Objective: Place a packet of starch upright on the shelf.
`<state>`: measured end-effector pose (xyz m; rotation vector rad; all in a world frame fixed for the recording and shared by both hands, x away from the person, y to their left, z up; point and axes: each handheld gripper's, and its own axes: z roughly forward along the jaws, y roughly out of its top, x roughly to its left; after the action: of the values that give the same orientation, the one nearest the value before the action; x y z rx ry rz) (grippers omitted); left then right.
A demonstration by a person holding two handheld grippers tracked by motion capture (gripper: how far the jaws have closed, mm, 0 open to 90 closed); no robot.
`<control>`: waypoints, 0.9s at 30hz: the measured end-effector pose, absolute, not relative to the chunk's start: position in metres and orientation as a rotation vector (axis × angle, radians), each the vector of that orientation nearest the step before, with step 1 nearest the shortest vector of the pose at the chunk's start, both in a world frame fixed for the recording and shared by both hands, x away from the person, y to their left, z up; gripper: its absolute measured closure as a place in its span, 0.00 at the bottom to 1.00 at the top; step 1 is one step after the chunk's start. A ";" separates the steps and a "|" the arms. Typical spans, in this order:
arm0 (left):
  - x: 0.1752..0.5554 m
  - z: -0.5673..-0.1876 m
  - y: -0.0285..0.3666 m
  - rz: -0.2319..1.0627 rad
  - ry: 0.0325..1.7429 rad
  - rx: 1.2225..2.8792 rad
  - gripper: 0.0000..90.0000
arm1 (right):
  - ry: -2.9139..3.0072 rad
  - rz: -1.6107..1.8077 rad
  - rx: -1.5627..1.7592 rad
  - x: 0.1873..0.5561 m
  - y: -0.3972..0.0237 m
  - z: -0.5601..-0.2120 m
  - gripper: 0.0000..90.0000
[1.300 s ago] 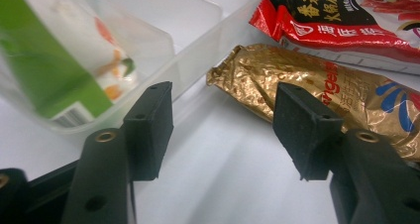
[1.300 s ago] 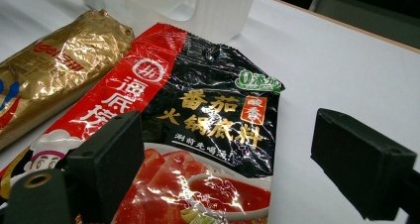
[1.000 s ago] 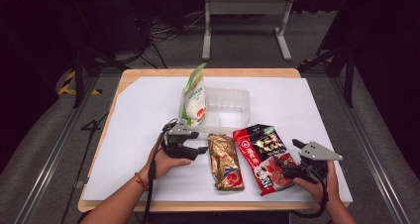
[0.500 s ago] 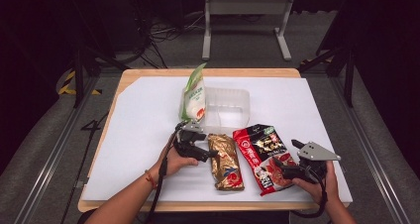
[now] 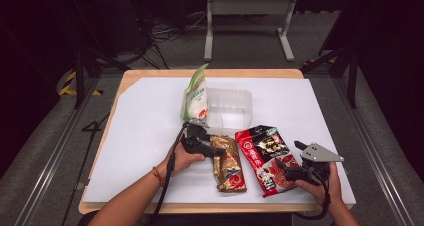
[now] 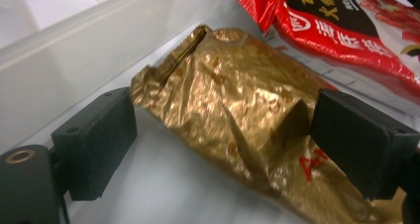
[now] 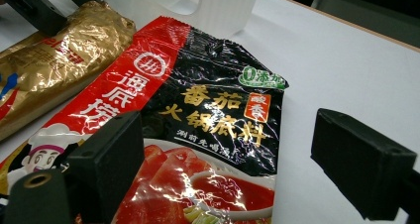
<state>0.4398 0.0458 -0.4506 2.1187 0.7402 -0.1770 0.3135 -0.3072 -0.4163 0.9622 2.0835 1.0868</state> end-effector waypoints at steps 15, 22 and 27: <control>0.442 -0.449 0.049 -0.149 0.719 2.048 0.78 | 2.086 1.085 0.958 0.314 -0.307 -0.417 0.15; 0.440 -0.447 0.053 -0.124 0.694 2.052 0.94 | 2.079 1.091 0.959 0.313 -0.308 -0.416 0.15; 0.437 -0.443 0.054 -0.091 0.683 2.056 0.96 | 2.081 1.090 0.958 0.313 -0.308 -0.416 0.15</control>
<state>0.4373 0.0543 -0.4427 2.0562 0.6829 -0.0908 0.3132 -0.3084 -0.4162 0.9585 2.0813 1.0899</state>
